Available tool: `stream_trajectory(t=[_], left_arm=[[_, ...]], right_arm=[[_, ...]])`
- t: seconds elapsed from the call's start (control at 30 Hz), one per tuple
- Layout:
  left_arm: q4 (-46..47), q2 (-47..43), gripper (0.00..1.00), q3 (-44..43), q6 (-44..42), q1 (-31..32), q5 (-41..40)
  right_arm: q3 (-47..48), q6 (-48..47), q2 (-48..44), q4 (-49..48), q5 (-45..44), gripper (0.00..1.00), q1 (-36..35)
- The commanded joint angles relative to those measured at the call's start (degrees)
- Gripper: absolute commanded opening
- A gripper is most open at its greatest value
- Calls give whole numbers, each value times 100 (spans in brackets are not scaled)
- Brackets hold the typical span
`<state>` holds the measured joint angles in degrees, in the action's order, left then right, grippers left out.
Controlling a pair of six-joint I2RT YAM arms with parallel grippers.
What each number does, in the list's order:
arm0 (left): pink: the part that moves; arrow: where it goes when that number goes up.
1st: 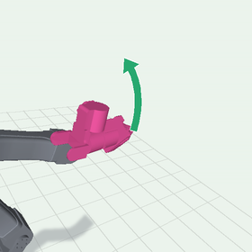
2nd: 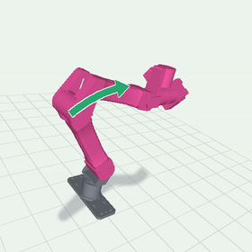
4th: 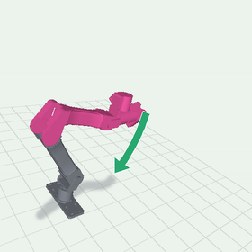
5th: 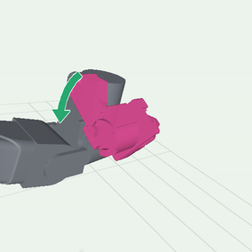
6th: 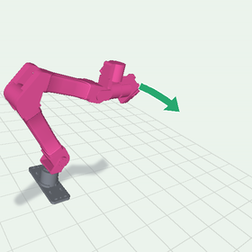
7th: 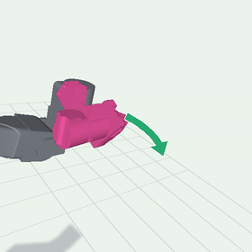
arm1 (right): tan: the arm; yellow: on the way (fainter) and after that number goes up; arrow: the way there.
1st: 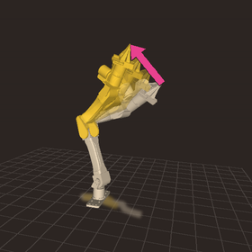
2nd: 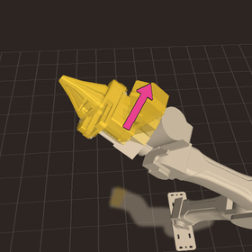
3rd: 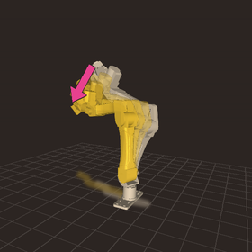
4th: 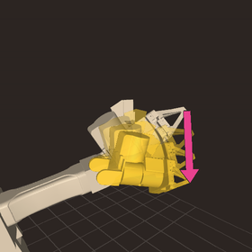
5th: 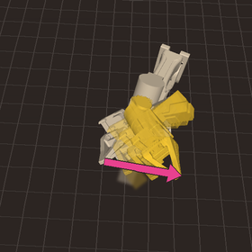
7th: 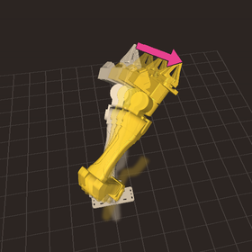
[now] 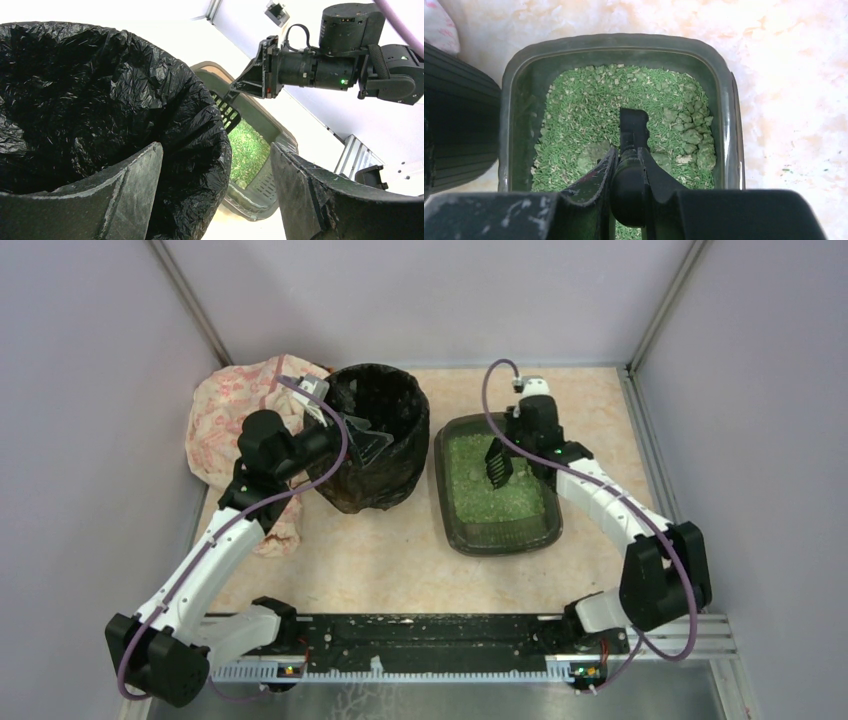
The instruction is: Clean the litter box
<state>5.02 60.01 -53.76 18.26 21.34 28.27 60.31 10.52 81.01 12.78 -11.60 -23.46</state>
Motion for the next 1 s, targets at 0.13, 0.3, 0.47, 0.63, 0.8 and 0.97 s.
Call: stream_trajectory(t=[0.13, 0.3, 0.47, 0.63, 0.8, 0.97], left_arm=[[105, 41, 84, -188, 6, -33, 162], [130, 73, 84, -180, 42, -32, 198], [152, 92, 84, -179, 72, -26, 244], [158, 93, 84, -170, 72, -26, 245], [175, 132, 84, -170, 90, -33, 282], [175, 151, 84, -170, 96, -32, 309]], right_arm=[[-1082, 1078, -660, -1126, 2141, 0, 1247], [-1711, 1528, -733, -1709, 2911, 0, 1778], [-2088, 1842, -551, -2197, 3331, 0, 1863], [-2326, 2207, -273, -2852, 3798, 0, 1863], [-2392, 2413, 33, -3272, 4137, 0, 1859], [-2512, 2607, 284, -3657, 4360, 0, 1858]])
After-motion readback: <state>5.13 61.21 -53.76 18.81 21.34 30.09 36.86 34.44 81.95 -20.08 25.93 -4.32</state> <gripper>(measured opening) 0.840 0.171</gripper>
